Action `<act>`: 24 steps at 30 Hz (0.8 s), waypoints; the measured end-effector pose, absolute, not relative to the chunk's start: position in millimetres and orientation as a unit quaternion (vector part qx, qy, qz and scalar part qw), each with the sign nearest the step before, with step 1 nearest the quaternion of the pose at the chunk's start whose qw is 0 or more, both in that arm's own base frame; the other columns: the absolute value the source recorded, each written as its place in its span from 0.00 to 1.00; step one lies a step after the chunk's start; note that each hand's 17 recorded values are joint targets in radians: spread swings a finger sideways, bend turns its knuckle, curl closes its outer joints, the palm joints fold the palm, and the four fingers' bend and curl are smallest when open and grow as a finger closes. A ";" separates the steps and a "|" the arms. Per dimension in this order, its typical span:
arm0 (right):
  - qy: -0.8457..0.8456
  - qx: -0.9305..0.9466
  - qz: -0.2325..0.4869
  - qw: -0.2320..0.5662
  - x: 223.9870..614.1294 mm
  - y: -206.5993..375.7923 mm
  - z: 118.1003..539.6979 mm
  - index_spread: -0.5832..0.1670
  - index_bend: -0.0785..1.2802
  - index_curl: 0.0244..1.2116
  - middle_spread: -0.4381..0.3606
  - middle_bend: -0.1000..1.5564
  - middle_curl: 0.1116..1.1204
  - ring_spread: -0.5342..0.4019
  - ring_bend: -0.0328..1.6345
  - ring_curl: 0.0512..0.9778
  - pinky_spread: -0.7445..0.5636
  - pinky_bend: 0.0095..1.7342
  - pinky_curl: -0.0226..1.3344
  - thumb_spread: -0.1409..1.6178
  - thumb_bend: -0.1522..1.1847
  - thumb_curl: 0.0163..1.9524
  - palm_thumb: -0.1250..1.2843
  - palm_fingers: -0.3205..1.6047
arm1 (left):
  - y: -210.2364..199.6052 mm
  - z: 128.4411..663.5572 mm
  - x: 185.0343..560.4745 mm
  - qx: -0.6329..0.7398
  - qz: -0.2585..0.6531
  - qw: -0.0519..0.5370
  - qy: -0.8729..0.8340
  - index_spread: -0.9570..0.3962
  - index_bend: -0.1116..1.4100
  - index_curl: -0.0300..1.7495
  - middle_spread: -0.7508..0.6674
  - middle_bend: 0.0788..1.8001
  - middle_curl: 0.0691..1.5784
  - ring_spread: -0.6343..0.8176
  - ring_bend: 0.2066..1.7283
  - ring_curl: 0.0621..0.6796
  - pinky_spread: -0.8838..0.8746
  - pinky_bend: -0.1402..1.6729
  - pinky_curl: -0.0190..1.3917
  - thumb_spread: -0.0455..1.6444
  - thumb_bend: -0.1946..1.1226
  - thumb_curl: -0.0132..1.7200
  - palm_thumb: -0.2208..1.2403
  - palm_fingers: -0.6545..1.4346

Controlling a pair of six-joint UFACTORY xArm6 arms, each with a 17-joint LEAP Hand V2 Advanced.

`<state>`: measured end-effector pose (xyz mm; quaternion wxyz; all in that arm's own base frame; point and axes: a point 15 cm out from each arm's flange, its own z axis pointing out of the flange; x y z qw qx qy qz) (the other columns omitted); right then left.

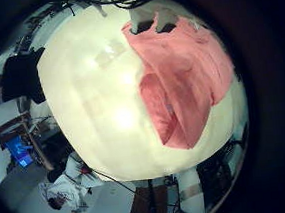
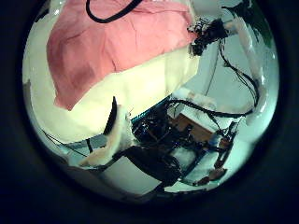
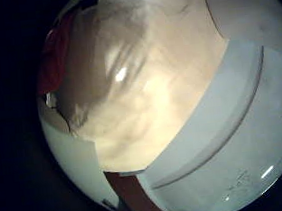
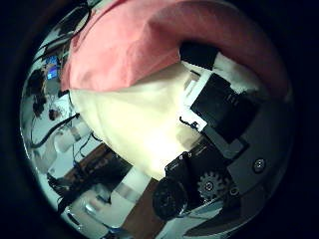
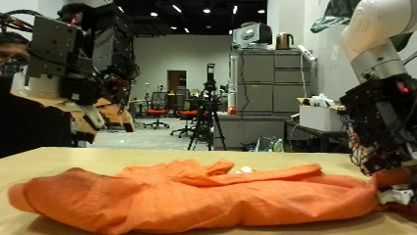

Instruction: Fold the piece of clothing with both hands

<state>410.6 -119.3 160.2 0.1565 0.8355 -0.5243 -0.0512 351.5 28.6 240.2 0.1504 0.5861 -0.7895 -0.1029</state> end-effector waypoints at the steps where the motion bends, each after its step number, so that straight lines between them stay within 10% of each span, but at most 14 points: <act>1: -0.526 0.835 -0.049 0.154 410.7 -123.0 164.2 0.33 0.69 0.59 0.33 0.70 0.61 0.30 0.72 0.56 0.22 0.55 0.48 0.62 0.15 0.26 0.89 0.82 | 30.8 240.3 351.2 0.587 -0.102 0.151 -0.789 0.79 0.17 0.16 0.77 0.06 0.14 0.81 0.15 0.25 0.79 0.23 0.23 0.72 0.14 0.21 0.49 0.30; 14: -0.526 0.839 -0.008 0.136 417.5 -120.6 246.2 0.39 0.81 0.71 0.32 0.80 0.74 0.33 0.82 0.68 0.29 0.66 0.60 0.66 0.14 0.34 0.91 0.73 | 58.0 239.4 336.6 0.601 -0.092 0.162 -0.777 0.80 0.18 0.17 0.77 0.06 0.15 0.81 0.14 0.25 0.79 0.23 0.24 0.73 0.13 0.21 0.50 0.30; 24: -0.437 0.894 0.041 0.090 427.5 -0.2 313.3 0.41 0.83 0.74 0.32 0.81 0.78 0.33 0.83 0.72 0.32 0.67 0.65 0.69 0.13 0.38 0.91 0.71 | 102.0 233.6 313.7 0.629 -0.078 0.175 -0.753 0.80 0.18 0.17 0.77 0.07 0.15 0.81 0.14 0.25 0.79 0.22 0.24 0.73 0.13 0.21 0.50 0.31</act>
